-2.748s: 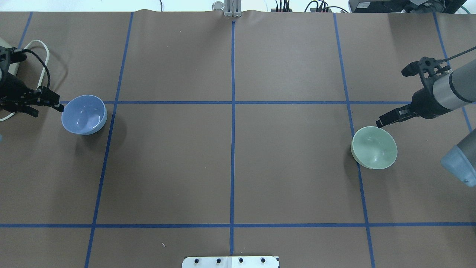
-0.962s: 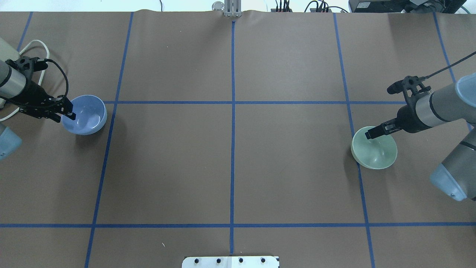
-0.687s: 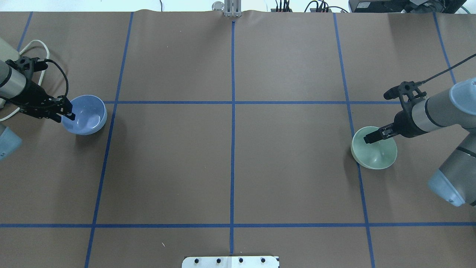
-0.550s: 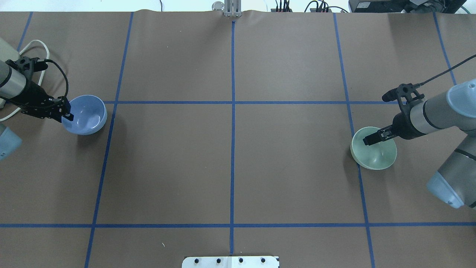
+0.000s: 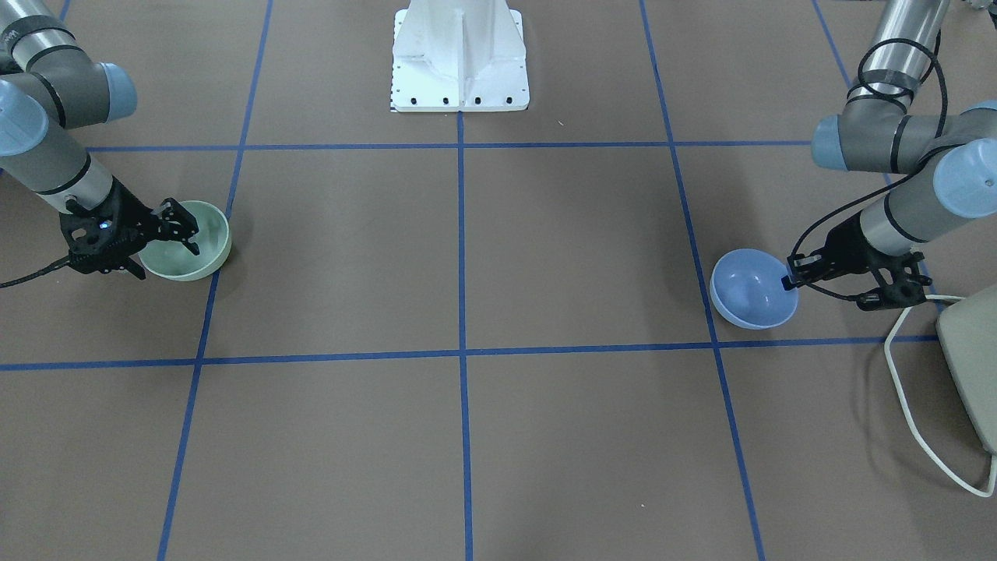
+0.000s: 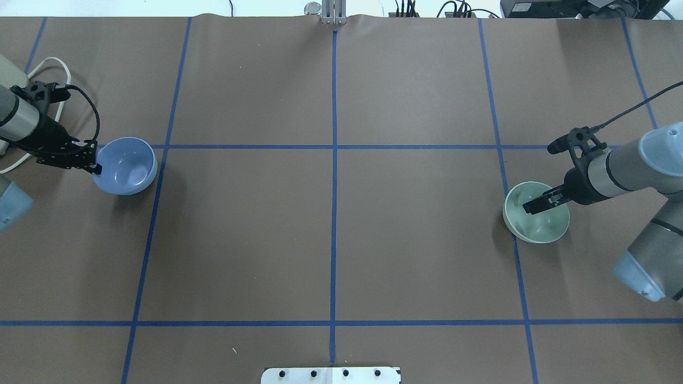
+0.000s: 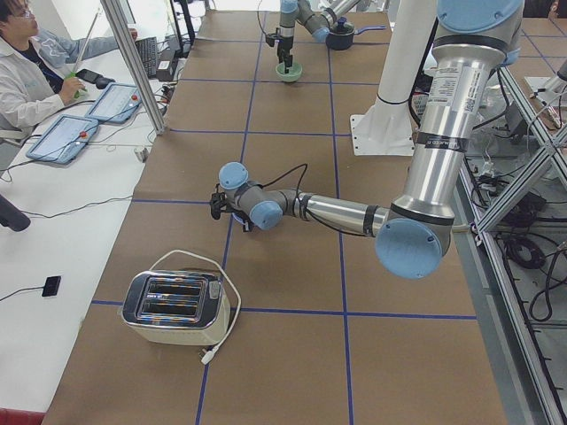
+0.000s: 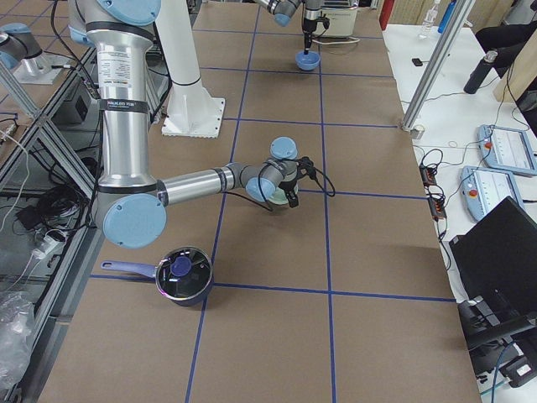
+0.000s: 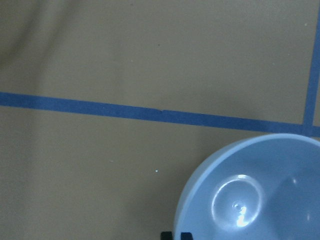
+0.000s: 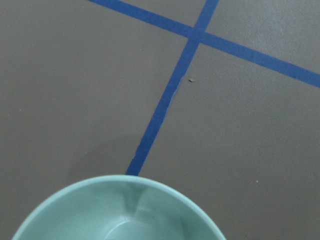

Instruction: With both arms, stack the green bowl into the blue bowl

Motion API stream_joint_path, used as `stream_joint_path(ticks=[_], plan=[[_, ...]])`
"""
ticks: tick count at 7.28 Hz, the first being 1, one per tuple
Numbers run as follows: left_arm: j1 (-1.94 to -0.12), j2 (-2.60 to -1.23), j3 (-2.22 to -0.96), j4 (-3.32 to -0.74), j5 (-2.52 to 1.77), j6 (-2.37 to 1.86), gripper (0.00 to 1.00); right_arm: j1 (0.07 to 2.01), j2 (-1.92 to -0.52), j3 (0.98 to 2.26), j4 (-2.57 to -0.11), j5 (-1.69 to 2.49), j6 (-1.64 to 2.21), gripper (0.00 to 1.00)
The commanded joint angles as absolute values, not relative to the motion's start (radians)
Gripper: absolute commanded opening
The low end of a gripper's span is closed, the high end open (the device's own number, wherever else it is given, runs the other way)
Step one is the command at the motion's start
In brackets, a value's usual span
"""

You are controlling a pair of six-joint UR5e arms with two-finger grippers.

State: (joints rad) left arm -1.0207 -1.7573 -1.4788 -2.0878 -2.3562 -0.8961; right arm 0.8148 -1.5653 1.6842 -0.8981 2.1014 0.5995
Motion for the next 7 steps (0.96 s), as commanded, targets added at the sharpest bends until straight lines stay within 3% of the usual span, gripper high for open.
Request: stream_joint_path(ticks=[1, 2, 4, 6, 7], plan=[[-1.020, -1.762, -1.497, -2.088, -2.358, -0.923, 0.00, 0.816, -1.566, 1.660, -0.859, 2.108, 0.598, 0.69], [-1.020, -1.766, -1.506, -2.088, -2.361, -0.928, 0.00, 0.819, -1.568, 1.670, -0.859, 2.114, 0.598, 0.61], [-1.020, -1.766, -1.523, -2.083, -2.367, -0.936, 0.00, 0.830, -1.601, 1.709, -0.859, 2.147, 0.598, 0.56], [-1.020, -1.769, -1.523, -2.083, -2.367, -0.940, 0.00, 0.831, -1.601, 1.706, -0.859, 2.151, 0.597, 0.37], [-1.020, -1.769, -1.525, -2.083, -2.367, -0.940, 0.00, 0.831, -1.601, 1.701, -0.861, 2.145, 0.595, 0.33]])
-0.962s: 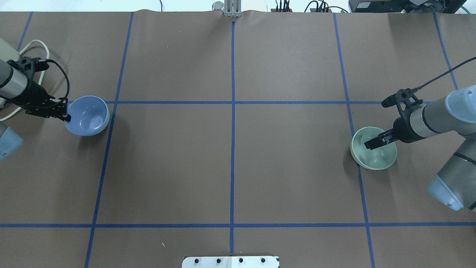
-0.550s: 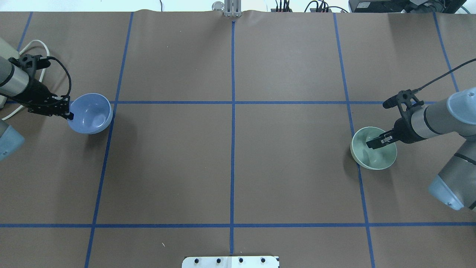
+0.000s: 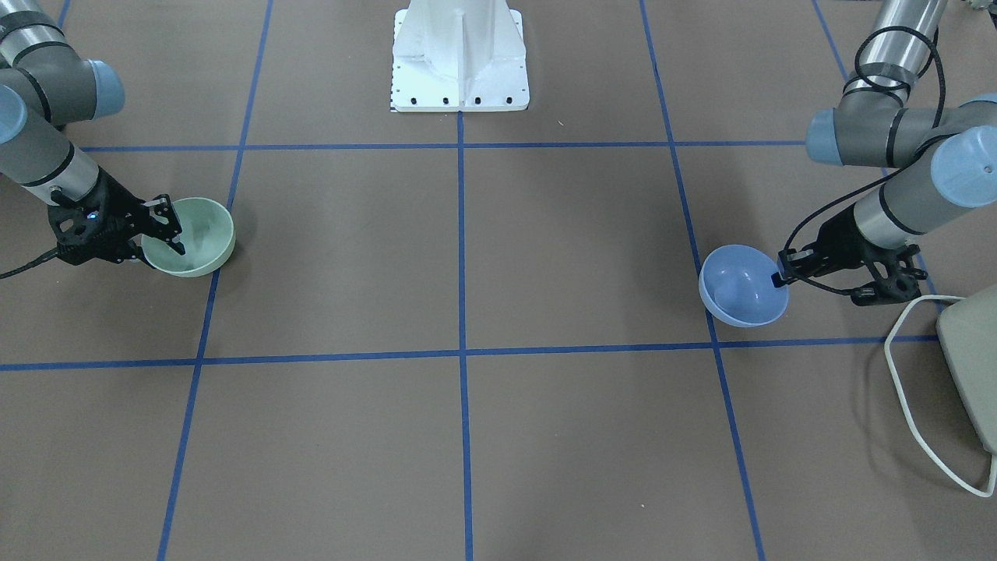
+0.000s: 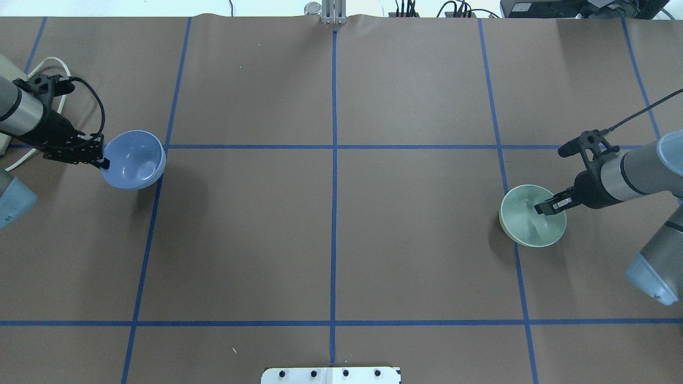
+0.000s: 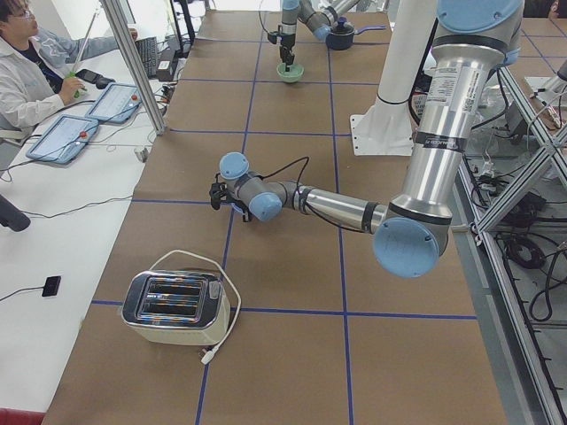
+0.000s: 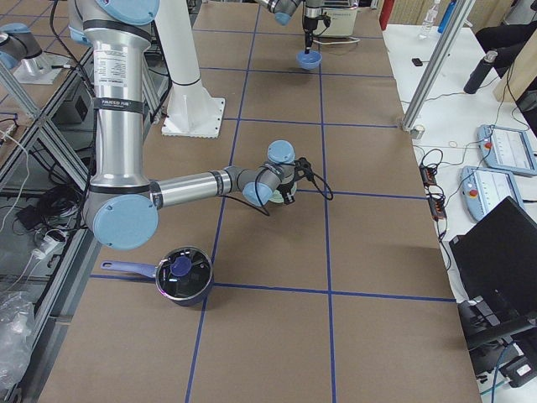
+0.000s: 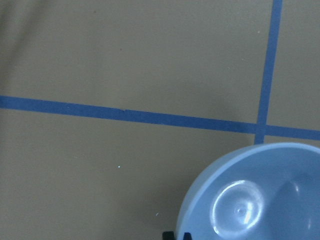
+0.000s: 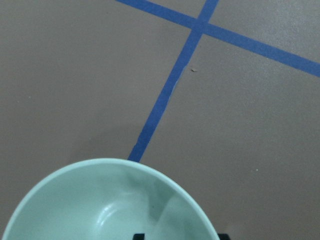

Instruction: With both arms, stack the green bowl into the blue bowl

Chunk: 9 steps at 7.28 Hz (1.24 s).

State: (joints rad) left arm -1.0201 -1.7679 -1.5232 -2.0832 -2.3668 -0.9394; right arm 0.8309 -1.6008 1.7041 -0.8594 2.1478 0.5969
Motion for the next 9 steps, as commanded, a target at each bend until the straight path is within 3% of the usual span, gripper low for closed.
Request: stream_joint_path(ticks=[1, 3, 9], plan=[[-1.020, -1.769, -1.525, -2.083, -2.367, -0.940, 0.00, 0.830, -1.601, 1.700, -0.861, 2.143, 0.594, 0.28], [-1.020, -1.769, -1.525, -2.083, -2.367, -0.940, 0.00, 0.831, -1.600, 1.700, -0.862, 2.149, 0.591, 0.21], [-1.020, -1.795, -1.565, -2.072, -2.365, -1.058, 0.00, 0.877, -1.588, 1.698, -0.871, 2.229, 0.591, 0.14]])
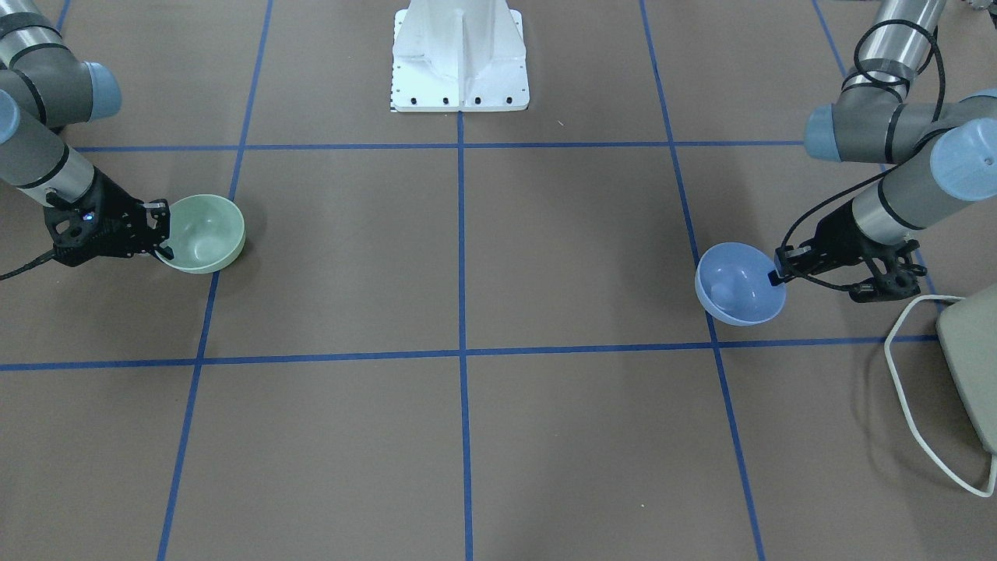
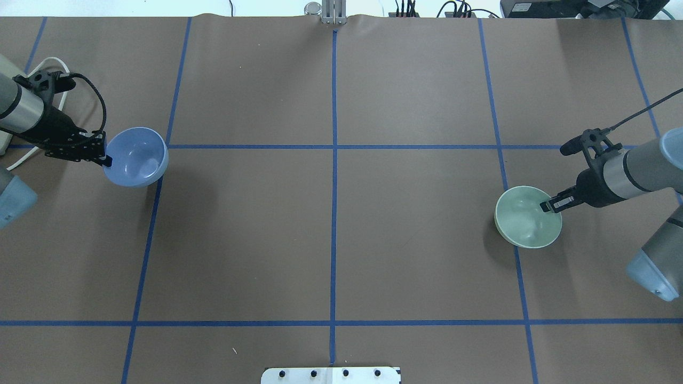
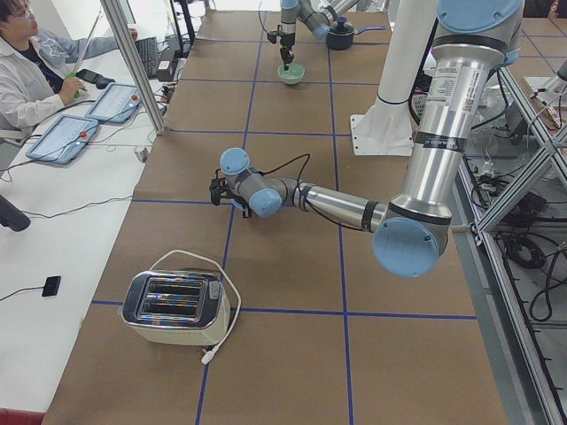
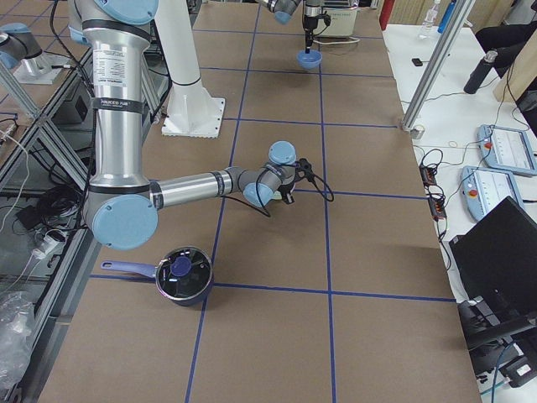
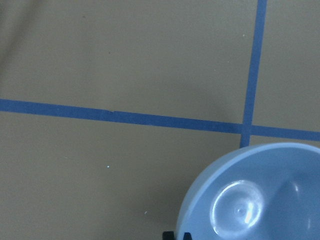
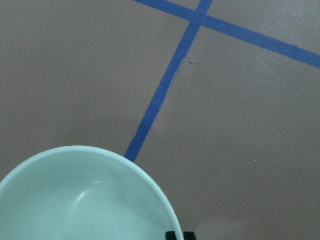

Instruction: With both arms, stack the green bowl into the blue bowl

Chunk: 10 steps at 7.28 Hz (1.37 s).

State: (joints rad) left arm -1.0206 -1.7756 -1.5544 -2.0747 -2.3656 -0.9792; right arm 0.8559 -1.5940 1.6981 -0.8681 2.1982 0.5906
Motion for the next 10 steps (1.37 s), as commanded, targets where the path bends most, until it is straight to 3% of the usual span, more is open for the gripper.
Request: stream_joint_path(ticks=[1, 6, 10], plan=[[-1.019, -1.822, -1.568, -2.072, -2.365, -1.109, 0.00, 0.887, -1.582, 1.698, -0.874, 2.243, 0.591, 0.14], [-0.873, -2.046, -1.566, -2.001, -2.349, -1.480, 0.00, 0.960, -1.445, 1.709, -1.024, 2.327, 0.609, 0.14], [-0.743, -2.187, -1.565, -1.830, -2.212, -1.520, 0.00, 0.954, -1.248, 1.775, -1.291, 2.324, 0.724, 0.14]])
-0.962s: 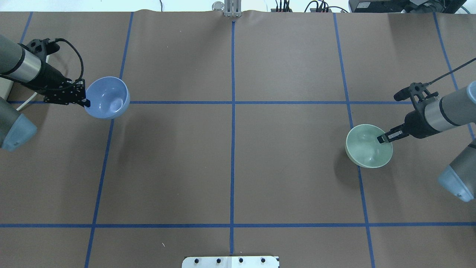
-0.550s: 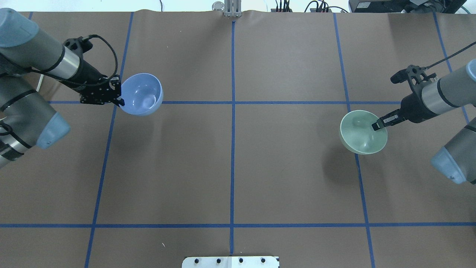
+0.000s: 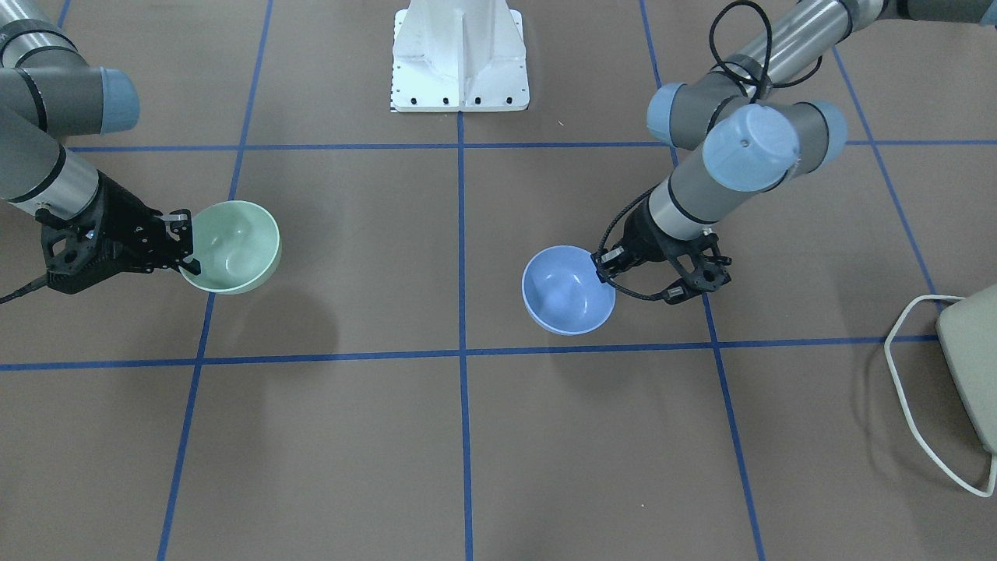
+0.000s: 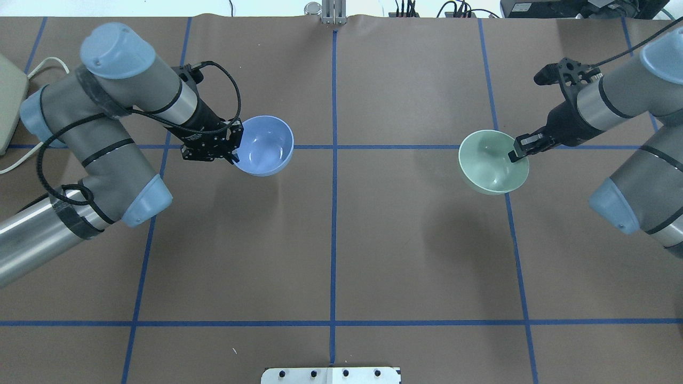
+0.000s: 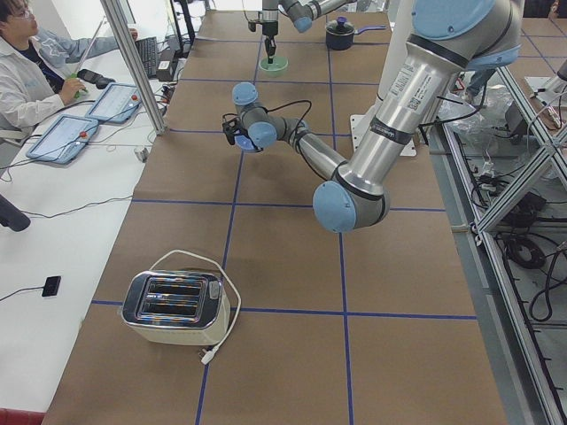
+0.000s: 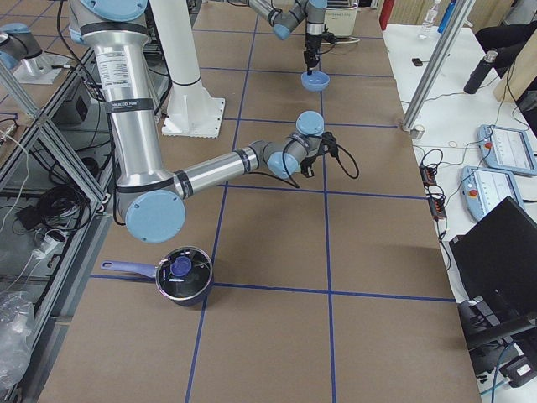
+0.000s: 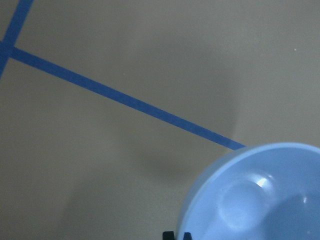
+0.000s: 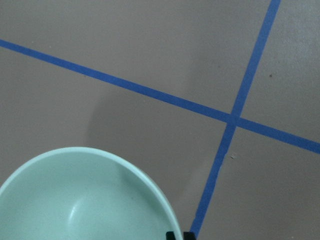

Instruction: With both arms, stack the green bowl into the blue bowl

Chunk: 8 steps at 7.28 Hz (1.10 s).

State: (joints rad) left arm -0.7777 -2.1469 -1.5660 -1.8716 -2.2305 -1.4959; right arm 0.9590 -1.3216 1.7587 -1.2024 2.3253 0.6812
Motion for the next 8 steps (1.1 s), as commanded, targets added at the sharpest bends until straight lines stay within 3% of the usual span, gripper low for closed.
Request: stream_joint_path(ticks=[1, 8], plan=[[-0.714, -2.203, -1.562, -1.832, -2.179, -1.544, 0.00, 0.944, -1.197, 1.776, -1.328, 2.319, 0.764, 0.14], [-0.582, -2.272, -1.516, -1.839, -2.063, -1.624, 0.00, 0.810, -1.031, 1.766, -1.402, 2.224, 0.969, 0.15]])
